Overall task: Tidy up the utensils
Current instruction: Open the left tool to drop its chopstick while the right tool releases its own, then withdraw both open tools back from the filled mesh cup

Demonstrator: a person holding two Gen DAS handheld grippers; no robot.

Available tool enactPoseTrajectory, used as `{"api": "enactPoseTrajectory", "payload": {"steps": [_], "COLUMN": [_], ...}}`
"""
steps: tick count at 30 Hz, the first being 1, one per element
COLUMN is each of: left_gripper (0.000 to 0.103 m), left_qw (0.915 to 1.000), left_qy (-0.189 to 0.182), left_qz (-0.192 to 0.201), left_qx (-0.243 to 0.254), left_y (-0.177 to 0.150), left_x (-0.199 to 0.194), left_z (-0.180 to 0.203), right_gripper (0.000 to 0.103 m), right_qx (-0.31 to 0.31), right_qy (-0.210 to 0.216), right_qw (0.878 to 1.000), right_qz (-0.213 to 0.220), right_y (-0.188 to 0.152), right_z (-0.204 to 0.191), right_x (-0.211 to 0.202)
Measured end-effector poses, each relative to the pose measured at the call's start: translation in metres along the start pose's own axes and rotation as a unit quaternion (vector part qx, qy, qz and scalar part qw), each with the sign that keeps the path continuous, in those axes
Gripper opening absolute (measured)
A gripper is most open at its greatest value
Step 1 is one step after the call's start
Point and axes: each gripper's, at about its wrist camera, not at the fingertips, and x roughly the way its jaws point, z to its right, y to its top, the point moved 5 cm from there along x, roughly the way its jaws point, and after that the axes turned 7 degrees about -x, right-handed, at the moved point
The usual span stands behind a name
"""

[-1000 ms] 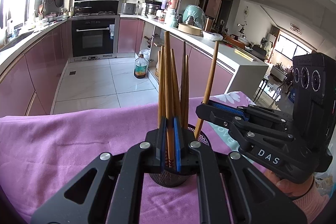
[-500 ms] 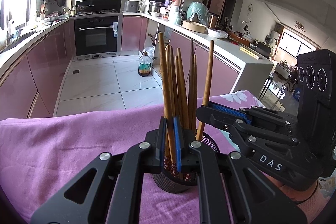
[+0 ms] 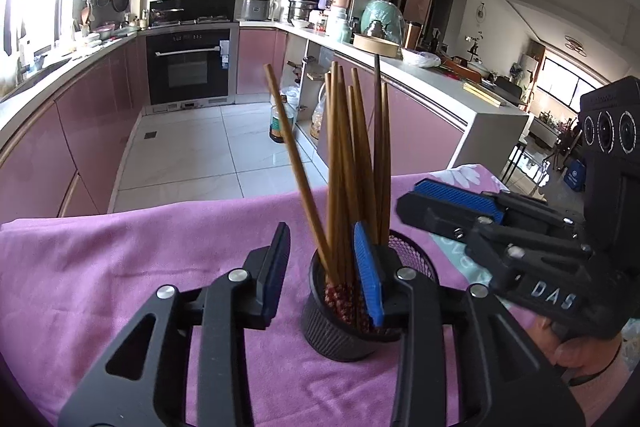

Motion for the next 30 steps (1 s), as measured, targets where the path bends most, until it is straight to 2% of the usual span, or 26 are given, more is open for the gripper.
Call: {"api": "enactPoseTrajectory", "payload": {"steps": [3, 6, 7, 8, 9, 10, 11, 16, 20, 24, 30], "left_gripper": [0.042, 0.059, 0.072, 0.08, 0.082, 0.088, 0.096, 0.097, 0.097, 0.097, 0.097], "left_qw": [0.9999, 0.9995, 0.9991, 0.9988, 0.9982, 0.9978, 0.9968, 0.9925, 0.9871, 0.9825, 0.9773], "left_qy": [0.003, 0.01, 0.014, 0.015, 0.018, 0.022, 0.032, 0.058, 0.09, 0.107, 0.125], "left_qz": [0.01, 0.028, 0.038, 0.044, 0.056, 0.062, 0.072, 0.107, 0.132, 0.151, 0.17], "left_qx": [-0.005, -0.007, -0.009, -0.01, -0.009, -0.008, -0.008, -0.008, -0.01, -0.02, -0.008], "left_y": [-0.005, -0.012, -0.014, -0.016, -0.019, -0.021, -0.023, -0.042, -0.06, -0.076, -0.092], "left_x": [-0.009, -0.023, -0.03, -0.035, -0.043, -0.048, -0.055, -0.084, -0.105, -0.121, -0.132], "left_z": [-0.007, -0.014, -0.016, -0.018, -0.02, -0.022, -0.026, -0.041, -0.05, -0.059, -0.06], "right_gripper": [0.026, 0.041, 0.049, 0.057, 0.062, 0.075, 0.083, 0.096, 0.096, 0.096, 0.096], "right_qx": [0.001, -0.002, -0.004, -0.008, -0.011, -0.013, -0.016, -0.028, -0.046, -0.05, -0.06], "right_qy": [0.0, -0.004, -0.007, -0.011, -0.017, -0.023, -0.036, -0.079, -0.101, -0.111, -0.125], "right_qw": [1.0, 1.0, 1.0, 1.0, 0.999, 0.999, 0.998, 0.995, 0.992, 0.989, 0.985], "right_qz": [0.005, 0.016, 0.02, 0.025, 0.029, 0.033, 0.041, 0.063, 0.067, 0.08, 0.105], "right_y": [-0.004, -0.009, -0.01, -0.013, -0.016, -0.018, -0.021, -0.036, -0.047, -0.059, -0.068], "right_z": [0.0, -0.003, -0.004, -0.005, -0.007, -0.008, -0.008, -0.012, -0.018, -0.027, -0.039], "right_x": [-0.008, -0.019, -0.023, -0.028, -0.033, -0.037, -0.043, -0.06, -0.064, -0.068, -0.074]}}
